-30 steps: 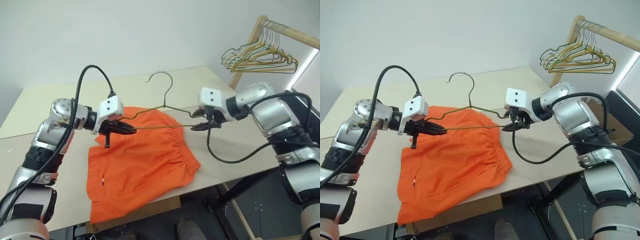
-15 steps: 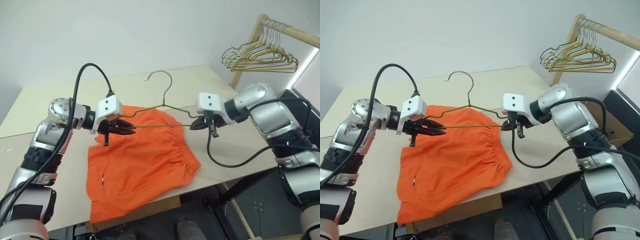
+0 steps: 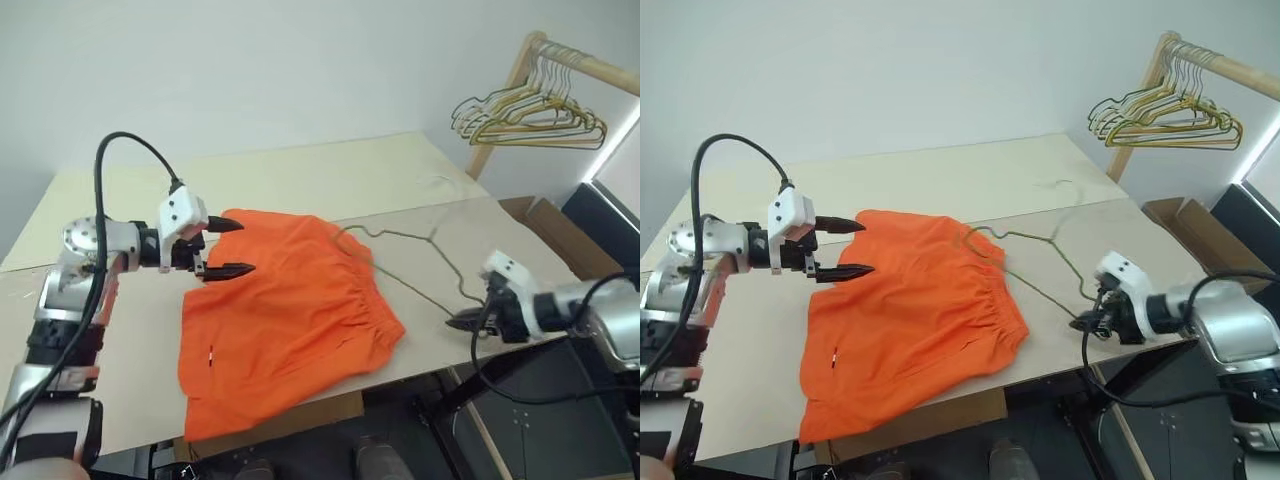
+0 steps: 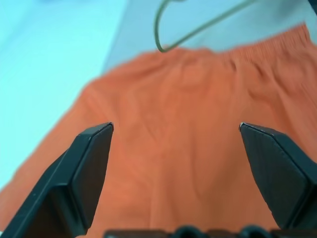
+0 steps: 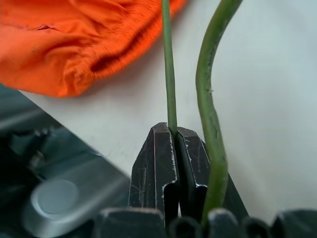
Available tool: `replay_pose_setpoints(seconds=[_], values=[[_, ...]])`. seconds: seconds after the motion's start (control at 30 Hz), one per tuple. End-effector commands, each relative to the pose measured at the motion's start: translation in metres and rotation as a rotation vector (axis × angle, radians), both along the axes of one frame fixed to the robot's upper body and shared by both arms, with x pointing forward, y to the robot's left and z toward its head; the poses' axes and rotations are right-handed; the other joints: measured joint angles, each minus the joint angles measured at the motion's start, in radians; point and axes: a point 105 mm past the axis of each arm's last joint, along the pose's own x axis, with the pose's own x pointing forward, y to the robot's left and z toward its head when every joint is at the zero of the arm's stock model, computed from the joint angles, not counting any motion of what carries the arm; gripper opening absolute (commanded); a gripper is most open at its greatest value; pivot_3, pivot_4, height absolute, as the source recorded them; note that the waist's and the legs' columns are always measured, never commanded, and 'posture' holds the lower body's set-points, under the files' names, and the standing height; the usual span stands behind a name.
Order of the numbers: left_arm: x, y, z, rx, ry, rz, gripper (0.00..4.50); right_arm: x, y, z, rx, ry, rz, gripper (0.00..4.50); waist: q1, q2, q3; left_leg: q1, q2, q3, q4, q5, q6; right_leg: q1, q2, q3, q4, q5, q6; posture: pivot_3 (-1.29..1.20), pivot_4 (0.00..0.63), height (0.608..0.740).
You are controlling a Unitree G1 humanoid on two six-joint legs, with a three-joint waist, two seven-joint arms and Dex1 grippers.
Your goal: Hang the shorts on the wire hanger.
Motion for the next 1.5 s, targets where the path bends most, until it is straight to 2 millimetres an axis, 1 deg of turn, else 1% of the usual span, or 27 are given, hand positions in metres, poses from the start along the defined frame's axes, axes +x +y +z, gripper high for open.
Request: replay_pose_setpoints(seconds=[0.03, 0.1, 0.2, 0.4, 0.5, 0.7, 0.9, 0.97, 1.07, 1.1, 1.17, 1.3, 1.4, 1.5], values=[[-0.017, -0.015, 0.021, -0.056, -0.065, -0.06, 4.44, -0.013, -0.013, 0.008, 0.063, 0.119, -0.105, 0.0, 0.006, 0.0, 0.0, 0.0, 0.0, 0.0, 0.0, 0.0, 0.0, 0.0, 0.0, 0.0, 0.0, 0.0, 0.0, -0.11, 0.0, 0.74], [-0.024, -0.02, 0.018, -0.063, -0.051, -0.073, 4.44, -0.016, -0.019, -0.001, 0.052, 0.175, -0.134, 0.0, 0.012, 0.0, 0.0, 0.0, 0.0, 0.003, 0.0, 0.0, 0.0, 0.001, 0.0, 0.0, -0.001, 0.0, 0.0, -0.11, 0.0, 0.74], [-0.032, -0.026, 0.013, -0.066, -0.03, -0.089, 4.44, -0.013, -0.023, -0.01, 0.064, 0.212, -0.178, 0.0, 0.019, 0.0, 0.0, 0.001, 0.0, 0.007, 0.0, 0.0, 0.0, 0.001, 0.001, 0.0, -0.001, 0.0, 0.0, -0.1, 0.0, 0.74], [-0.038, -0.027, 0.012, -0.067, -0.014, -0.088, 4.44, -0.014, -0.022, -0.013, 0.105, 0.254, -0.176, 0.0, 0.025, 0.0, 0.0, 0.0, 0.0, 0.007, 0.0, 0.0, 0.0, 0.001, 0.001, 0.0, -0.001, 0.0, 0.0, -0.08, 0.0, 0.74], [-0.039, -0.026, 0.012, -0.066, -0.01, -0.084, 4.44, -0.014, -0.023, -0.012, 0.117, 0.247, -0.186, 0.0, 0.031, 0.0, 0.0, 0.0, 0.0, 0.007, 0.0, 0.0, 0.0, 0.001, 0.001, 0.0, -0.002, 0.0, 0.0, -0.08, 0.0, 0.74], [-0.04, -0.026, 0.012, -0.065, -0.006, -0.085, 4.44, -0.017, -0.021, -0.001, 0.169, 0.241, -0.149, 0.0, 0.044, 0.0, 0.0, 0.001, 0.0, 0.007, 0.0, 0.0, 0.0, 0.001, 0.002, 0.0, -0.002, 0.0, 0.0, -0.08, 0.0, 0.74], [-0.041, -0.028, 0.012, -0.07, -0.003, -0.089, 4.44, -0.017, -0.022, 0.005, 0.215, 0.234, -0.165, 0.0, 0.048, 0.0, 0.0, 0.001, 0.0, 0.007, 0.0, 0.0, 0.0, 0.002, 0.002, -0.001, -0.002, 0.001, 0.0, -0.08, 0.0, 0.74], [-0.042, -0.028, 0.012, -0.069, -0.001, -0.089, 4.44, -0.021, -0.02, 0.008, 0.226, 0.246, -0.139, 0.0, 0.047, 0.0, 0.0, 0.001, 0.0, 0.007, 0.0, 0.0, 0.0, 0.002, 0.002, -0.001, -0.002, 0.001, 0.0, -0.08, 0.0, 0.74], [-0.042, -0.028, 0.01, -0.063, 0.003, -0.092, 4.44, -0.029, -0.012, 0.0, 0.193, 0.291, -0.07, 0.0, 0.047, 0.0, 0.0, 0.001, 0.0, 0.007, 0.0, 0.0, 0.0, 0.002, 0.002, -0.001, -0.002, 0.001, 0.0, -0.08, 0.0, 0.74], [-0.042, -0.028, 0.01, -0.062, 0.003, -0.093, 4.44, -0.028, -0.011, -0.003, 0.183, 0.29, -0.065, 0.0, 0.047, 0.0, 0.0, 0.001, 0.0, 0.007, 0.0, 0.0, 0.0, 0.002, 0.002, -0.001, -0.002, 0.001, 0.0, -0.08, 0.0, 0.74], [-0.042, -0.029, 0.011, -0.062, 0.002, -0.095, 4.44, -0.015, -0.012, -0.01, 0.172, 0.275, -0.113, 0.0, 0.044, -0.001, -0.001, 0.001, 0.001, 0.007, 0.0, 0.0, 0.0, 0.002, 0.002, -0.001, -0.002, 0.001, 0.0, -0.08, 0.0, 0.74], [-0.043, -0.03, 0.01, -0.058, 0.004, -0.099, 4.44, 0.001, -0.005, -0.015, 0.178, 0.263, -0.125, 0.0, 0.044, -0.001, -0.001, 0.002, 0.001, 0.007, 0.0, 0.0, 0.0, 0.002, 0.003, -0.001, -0.002, 0.001, -0.001, -0.07, 0.0, 0.74], [-0.045, -0.03, 0.011, -0.057, 0.006, -0.1, 4.44, 0.008, 0.003, -0.019, 0.192, 0.267, -0.1, 0.0, 0.045, -0.001, -0.001, 0.0, 0.001, 0.007, 0.0, 0.0, 0.0, 0.001, 0.003, -0.001, -0.002, 0.001, -0.001, -0.07, 0.0, 0.74], [-0.045, -0.03, 0.011, -0.057, 0.004, -0.098, 4.44, 0.01, 0.012, -0.021, 0.226, 0.299, -0.049, 0.0, 0.048, -0.001, -0.001, 0.0, 0.0, 0.007, 0.0, 0.0, 0.0, 0.002, 0.002, -0.001, -0.003, 0.001, -0.001, -0.05, 0.0, 0.74]])
